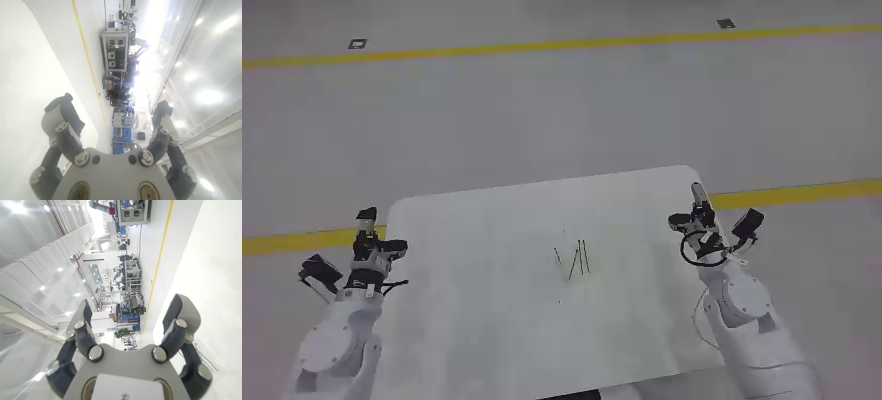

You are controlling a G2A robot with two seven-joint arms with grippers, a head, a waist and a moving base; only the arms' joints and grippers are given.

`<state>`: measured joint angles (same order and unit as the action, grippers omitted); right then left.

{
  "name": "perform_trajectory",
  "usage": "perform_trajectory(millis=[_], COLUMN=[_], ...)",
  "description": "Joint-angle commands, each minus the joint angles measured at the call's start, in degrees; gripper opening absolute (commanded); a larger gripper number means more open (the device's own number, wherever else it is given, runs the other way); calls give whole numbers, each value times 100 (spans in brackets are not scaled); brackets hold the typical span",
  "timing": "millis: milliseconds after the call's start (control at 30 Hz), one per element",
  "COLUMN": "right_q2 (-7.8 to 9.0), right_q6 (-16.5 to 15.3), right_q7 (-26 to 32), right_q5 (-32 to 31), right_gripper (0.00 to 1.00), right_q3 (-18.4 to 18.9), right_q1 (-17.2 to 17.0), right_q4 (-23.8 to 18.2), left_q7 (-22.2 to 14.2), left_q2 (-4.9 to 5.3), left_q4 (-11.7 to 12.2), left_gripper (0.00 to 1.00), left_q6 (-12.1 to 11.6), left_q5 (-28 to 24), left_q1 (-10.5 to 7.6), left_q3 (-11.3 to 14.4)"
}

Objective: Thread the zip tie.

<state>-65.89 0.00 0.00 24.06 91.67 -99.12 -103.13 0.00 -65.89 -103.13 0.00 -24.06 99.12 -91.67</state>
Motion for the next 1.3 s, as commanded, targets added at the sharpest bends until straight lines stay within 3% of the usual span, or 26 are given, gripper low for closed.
perform_trajectory(millis=[0,100,167,200,533,633,800,867,1267], right_q2=[0,0,0,0,0,0,0,0,0], right_q6=[0,0,0,0,0,0,0,0,0], right_q7=[0,0,0,0,0,0,0,0,0], right_q5=[0,0,0,0,0,0,0,0,0], right_gripper=[100,100,100,100,100,100,100,100,100], right_q3=[0,0,0,0,0,0,0,0,0], right_q1=[0,0,0,0,0,0,0,0,0], right_q4=[0,0,0,0,0,0,0,0,0], left_q7=[-245,-655,-1103,-1206,-1206,-1480,-1785,-1925,-1925], left_q2=[10,38,71,84,84,106,107,113,113], left_q4=[-239,-603,-861,-929,-929,-1149,-1349,-1403,-1403], left_gripper=[100,100,100,100,100,100,100,100,100], left_q6=[81,428,827,867,867,1001,1549,1598,1598], left_q5=[129,466,818,1005,1005,1677,2498,2642,2642], left_q1=[-19,28,66,73,73,-104,-507,-540,-540], left_q3=[90,201,351,373,373,701,1329,1450,1450])
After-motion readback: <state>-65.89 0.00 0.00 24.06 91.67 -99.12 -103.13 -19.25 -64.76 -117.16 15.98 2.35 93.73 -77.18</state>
